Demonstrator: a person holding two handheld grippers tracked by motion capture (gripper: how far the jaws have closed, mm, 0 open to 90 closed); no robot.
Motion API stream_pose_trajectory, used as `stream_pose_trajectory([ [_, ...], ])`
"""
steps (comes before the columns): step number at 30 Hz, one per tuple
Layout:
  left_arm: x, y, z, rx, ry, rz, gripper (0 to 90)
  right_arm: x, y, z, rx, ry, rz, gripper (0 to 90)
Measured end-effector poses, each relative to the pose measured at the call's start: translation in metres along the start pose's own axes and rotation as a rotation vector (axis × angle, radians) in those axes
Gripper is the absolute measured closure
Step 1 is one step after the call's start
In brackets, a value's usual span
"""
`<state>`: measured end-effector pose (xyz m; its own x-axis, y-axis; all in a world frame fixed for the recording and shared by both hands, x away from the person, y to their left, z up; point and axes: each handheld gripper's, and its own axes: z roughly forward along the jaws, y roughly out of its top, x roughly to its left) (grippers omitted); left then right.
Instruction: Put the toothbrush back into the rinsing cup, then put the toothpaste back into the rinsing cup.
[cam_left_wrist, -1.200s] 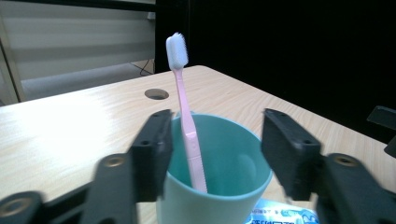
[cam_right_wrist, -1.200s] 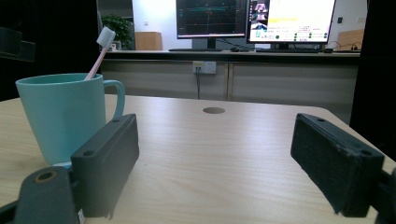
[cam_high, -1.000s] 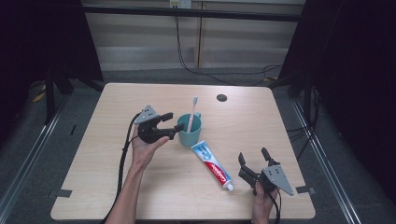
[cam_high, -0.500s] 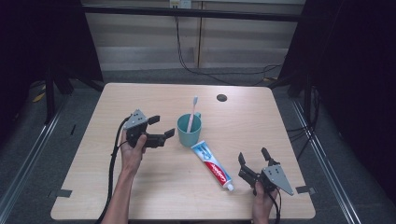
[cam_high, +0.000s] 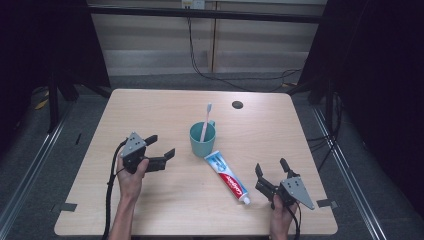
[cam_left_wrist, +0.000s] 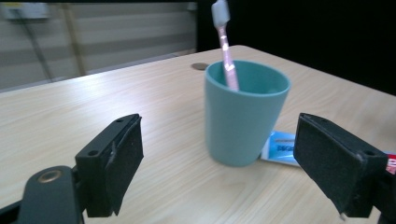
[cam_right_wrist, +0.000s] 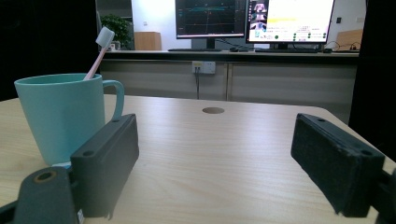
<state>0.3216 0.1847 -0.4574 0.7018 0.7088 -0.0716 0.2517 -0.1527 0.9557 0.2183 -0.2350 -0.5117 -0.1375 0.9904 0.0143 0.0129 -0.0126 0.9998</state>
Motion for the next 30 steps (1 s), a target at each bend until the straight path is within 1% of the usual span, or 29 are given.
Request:
stream_pose_trajectory([
  [1,0.000,-0.003,-0.002,0.002,-0.008,-0.015,15.8,0.000,0.000,0.000,0.000,0.000,-0.001,14.4],
  [2,0.000,-0.006,-0.003,0.004,-0.002,-0.009,15.8,0.000,0.000,0.000,0.001,0.000,0.000,14.4],
  [5,0.000,-0.017,-0.007,0.011,0.002,-0.018,15.8,0.000,0.000,0.000,0.001,-0.001,0.001,14.4],
  [7,0.000,-0.024,-0.011,0.015,0.012,-0.025,15.9,0.000,0.000,0.000,0.001,-0.003,0.001,14.4],
  [8,-0.001,-0.026,-0.013,0.018,0.016,-0.029,15.7,0.000,0.000,0.000,0.002,-0.005,0.001,14.4],
  [10,-0.001,-0.029,-0.018,0.014,0.032,-0.012,15.7,0.000,0.000,0.000,0.004,-0.004,0.001,14.4],
  [12,-0.001,-0.031,-0.019,0.010,0.039,-0.018,15.7,0.000,0.000,0.000,0.002,-0.005,0.001,14.4],
  [13,0.000,-0.034,-0.022,0.015,0.047,-0.024,15.7,0.000,0.000,0.000,0.003,-0.004,0.001,14.4],
  [14,0.000,-0.035,-0.023,0.032,0.044,-0.024,15.7,0.000,0.000,0.000,0.005,-0.004,0.000,14.4],
  [15,-0.001,-0.037,-0.025,0.030,0.059,-0.013,15.7,0.000,0.000,0.001,0.008,-0.004,-0.001,14.4],
  [17,-0.002,-0.039,-0.027,0.022,0.068,-0.013,15.7,0.000,0.000,0.001,0.010,-0.002,0.000,14.3],
  [18,-0.004,-0.045,-0.031,0.026,0.085,-0.013,15.7,0.000,0.000,0.001,0.011,-0.001,0.000,14.0],
  [19,-0.004,-0.045,-0.031,0.026,0.085,-0.013,15.6,0.000,0.000,0.001,0.011,-0.001,0.000,14.0],
  [20,-0.008,-0.050,-0.032,-0.001,0.096,-0.028,15.8,0.000,0.000,0.001,0.012,-0.004,0.003,13.9],
  [21,-0.010,-0.052,-0.033,-0.006,0.095,-0.029,15.8,0.000,0.001,0.001,0.014,-0.004,0.004,13.9],
  [22,-0.012,-0.055,-0.034,-0.015,0.109,-0.018,15.7,0.000,0.001,0.002,0.016,-0.005,0.004,14.0],
  [24,-0.014,-0.056,-0.034,-0.012,0.101,-0.020,15.7,0.000,0.001,0.001,0.015,-0.004,0.003,14.0],
  [25,-0.016,-0.056,-0.035,-0.012,0.080,-0.007,15.7,0.000,0.000,0.001,0.008,-0.002,0.001,14.0],
  [28,-0.017,-0.057,-0.035,-0.017,0.075,0.004,15.8,0.000,0.000,0.001,0.008,-0.001,0.002,14.0],
  [29,-0.018,-0.061,-0.038,-0.057,0.075,-0.008,15.5,0.000,0.000,0.001,0.008,-0.001,0.001,13.9],
  [30,-0.018,-0.061,-0.038,-0.057,0.075,-0.008,15.8,0.000,0.000,0.001,0.008,-0.001,0.001,13.9],
])
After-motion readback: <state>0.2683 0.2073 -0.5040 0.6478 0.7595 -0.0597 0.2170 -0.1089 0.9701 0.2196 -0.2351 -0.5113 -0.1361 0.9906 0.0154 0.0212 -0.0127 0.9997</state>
